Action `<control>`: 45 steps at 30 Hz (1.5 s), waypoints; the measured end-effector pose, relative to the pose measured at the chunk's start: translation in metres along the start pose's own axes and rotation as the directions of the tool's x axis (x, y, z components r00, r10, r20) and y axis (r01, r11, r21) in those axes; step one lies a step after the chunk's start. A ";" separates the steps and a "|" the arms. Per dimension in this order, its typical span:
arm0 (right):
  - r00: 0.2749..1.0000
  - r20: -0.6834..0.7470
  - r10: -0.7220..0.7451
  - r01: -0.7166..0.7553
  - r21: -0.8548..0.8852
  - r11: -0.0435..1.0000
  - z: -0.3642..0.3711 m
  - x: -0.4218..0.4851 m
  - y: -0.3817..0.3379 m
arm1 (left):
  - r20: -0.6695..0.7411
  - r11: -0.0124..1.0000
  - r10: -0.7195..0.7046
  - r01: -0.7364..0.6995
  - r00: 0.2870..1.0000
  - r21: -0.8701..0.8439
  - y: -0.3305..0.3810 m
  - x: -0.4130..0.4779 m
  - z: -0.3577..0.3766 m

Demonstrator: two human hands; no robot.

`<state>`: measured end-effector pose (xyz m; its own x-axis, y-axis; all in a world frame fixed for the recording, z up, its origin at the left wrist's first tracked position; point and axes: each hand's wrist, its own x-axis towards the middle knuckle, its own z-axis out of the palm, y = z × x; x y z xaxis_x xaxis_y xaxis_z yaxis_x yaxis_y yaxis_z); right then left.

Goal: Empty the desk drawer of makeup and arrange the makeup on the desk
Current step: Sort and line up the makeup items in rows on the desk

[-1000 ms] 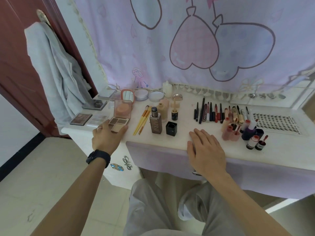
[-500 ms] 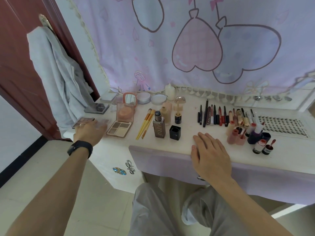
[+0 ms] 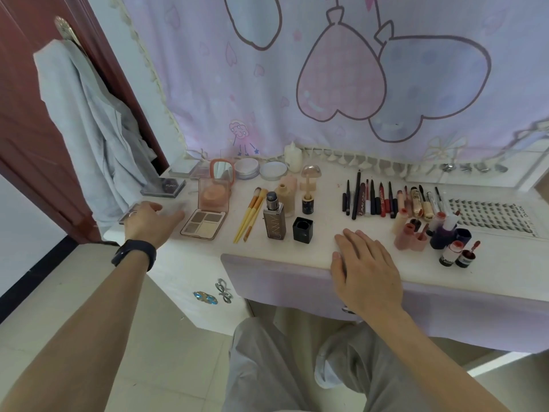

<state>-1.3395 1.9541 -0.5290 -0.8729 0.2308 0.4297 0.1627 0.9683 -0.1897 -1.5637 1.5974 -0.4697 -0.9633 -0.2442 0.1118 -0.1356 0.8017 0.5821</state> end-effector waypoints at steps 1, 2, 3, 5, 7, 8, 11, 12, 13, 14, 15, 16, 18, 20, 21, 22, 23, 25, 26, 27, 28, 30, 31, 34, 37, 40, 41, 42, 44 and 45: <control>1.000 -0.005 -0.001 0.001 0.001 1.000 0.000 0.000 0.000 | -0.032 0.998 -0.016 0.014 0.999 -0.056 0.003 -0.002 -0.001; 1.000 -0.007 -0.002 0.002 0.000 1.000 0.000 0.000 0.000 | -0.060 0.993 -0.034 0.027 0.998 -0.117 0.006 -0.003 -0.003; 1.000 -0.009 -0.003 0.003 -0.003 1.000 -0.001 0.000 0.000 | -0.085 0.983 -0.050 0.034 0.995 -0.183 0.009 -0.006 -0.005; 1.000 -0.008 -0.003 0.003 -0.008 1.000 -0.001 0.000 0.000 | -0.134 0.953 -0.064 0.020 0.989 -0.302 0.018 -0.013 -0.009; 1.000 -0.006 -0.003 0.003 -0.006 1.000 -0.002 0.000 0.001 | -0.188 0.923 -0.049 -0.028 0.981 -0.384 0.030 -0.022 -0.012; 1.000 -0.007 -0.006 0.006 -0.005 1.000 -0.002 0.000 0.001 | -0.221 0.904 -0.030 -0.068 0.975 -0.421 0.036 -0.028 -0.014; 1.000 -0.008 -0.009 0.009 0.010 1.000 -0.001 0.000 0.002 | -0.305 0.814 0.020 -0.192 0.952 -0.547 0.061 -0.050 -0.022; 1.000 -0.005 -0.004 0.004 0.021 1.000 -0.002 0.000 0.002 | -0.316 0.780 0.049 -0.234 0.947 -0.581 0.071 -0.059 -0.025; 1.000 0.002 0.001 -0.001 0.032 0.999 -0.003 0.000 0.001 | -0.320 0.747 0.092 -0.278 0.943 -0.603 0.081 -0.069 -0.027; 1.000 0.017 0.006 -0.007 0.045 0.999 -0.005 0.001 0.000 | -0.317 0.719 0.143 -0.318 0.938 -0.618 0.092 -0.079 -0.029; 0.999 0.039 0.010 -0.012 0.063 0.998 -0.006 0.001 0.000 | -0.304 0.694 0.197 -0.352 0.932 -0.628 0.103 -0.091 -0.030; 0.998 0.066 0.015 -0.021 0.092 0.996 -0.008 0.003 -0.001 | -0.286 0.670 0.253 -0.381 0.924 -0.638 0.113 -0.103 -0.030; 0.989 0.141 0.049 -0.078 0.208 0.975 -0.015 0.005 0.000 | -0.254 0.625 0.376 -0.446 0.891 -0.641 0.133 -0.130 -0.029; 0.966 0.221 0.131 -0.220 0.448 0.866 -0.027 0.007 0.003 | -0.219 0.590 0.511 -0.524 0.831 -0.614 0.147 -0.156 -0.025; 0.948 0.265 0.177 -0.305 0.600 0.739 -0.036 0.007 0.002 | -0.192 0.574 0.576 -0.560 0.795 -0.598 0.152 -0.168 -0.022; 0.932 0.294 0.212 -0.363 0.735 0.573 -0.045 0.006 0.001 | -0.158 0.561 0.630 -0.586 0.760 -0.584 0.156 -0.178 -0.018; 0.919 0.314 0.240 -0.389 0.826 0.408 -0.054 0.005 0.000 | -0.117 0.557 0.670 -0.600 0.733 -0.574 0.159 -0.187 -0.012; 0.896 0.365 0.252 -0.415 0.892 0.181 -0.068 0.002 0.000 | -0.023 0.567 0.719 -0.605 0.694 -0.559 0.161 -0.203 0.001; 0.891 0.380 0.247 -0.418 0.900 0.123 -0.074 0.000 0.001 | 0.020 0.574 0.737 -0.609 0.676 -0.548 0.160 -0.209 0.008; 0.888 0.388 0.246 -0.418 0.904 0.085 -0.079 -0.003 0.001 | 0.059 0.576 0.756 -0.620 0.652 -0.532 0.159 -0.214 0.016; 0.885 0.393 0.249 -0.419 0.906 0.056 -0.082 -0.004 0.002 | 0.093 0.575 0.775 -0.637 0.625 -0.514 0.158 -0.219 0.023; 0.873 0.404 0.273 -0.426 0.904 0.022 -0.084 -0.008 0.005 | 0.142 0.565 0.804 -0.667 0.577 -0.485 0.154 -0.227 0.035; 0.863 0.413 0.290 -0.435 0.900 0.013 -0.083 -0.009 0.007 | 0.155 0.558 0.813 -0.677 0.561 -0.479 0.153 -0.230 0.039; 0.817 0.491 0.304 -0.489 0.868 -0.089 -0.079 -0.013 0.011 | 0.143 0.544 0.818 -0.667 0.558 -0.510 0.147 -0.234 0.047; 0.736 0.626 0.259 -0.551 0.776 -0.307 -0.075 -0.014 0.012 | 0.136 0.541 0.798 -0.600 0.587 -0.589 0.141 -0.236 0.052; 0.687 0.700 0.195 -0.596 0.697 -0.399 -0.069 -0.015 0.013 | 0.176 0.559 0.769 -0.513 0.615 -0.652 0.137 -0.236 0.055; 0.678 0.714 0.178 -0.612 0.681 -0.403 -0.067 -0.015 0.013 | 0.181 0.561 0.764 -0.499 0.619 -0.661 0.137 -0.235 0.056; 0.669 0.724 0.164 -0.627 0.670 -0.398 -0.065 -0.016 0.013 | 0.183 0.561 0.760 -0.488 0.624 -0.668 0.138 -0.235 0.056; 0.671 0.724 0.160 -0.649 0.678 -0.344 -0.063 -0.017 0.014 | 0.181 0.561 0.757 -0.483 0.628 -0.672 0.139 -0.234 0.056; 0.684 0.710 0.168 -0.655 0.699 -0.288 -0.063 -0.017 0.014 | 0.181 0.561 0.761 -0.491 0.623 -0.666 0.140 -0.233 0.056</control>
<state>-1.2936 1.9696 -0.4836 -0.8960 0.2530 -0.3650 0.2034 -0.4969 -0.8437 -1.3715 1.7972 -0.4595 -0.7456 0.5563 0.3669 0.5516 0.2062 0.8082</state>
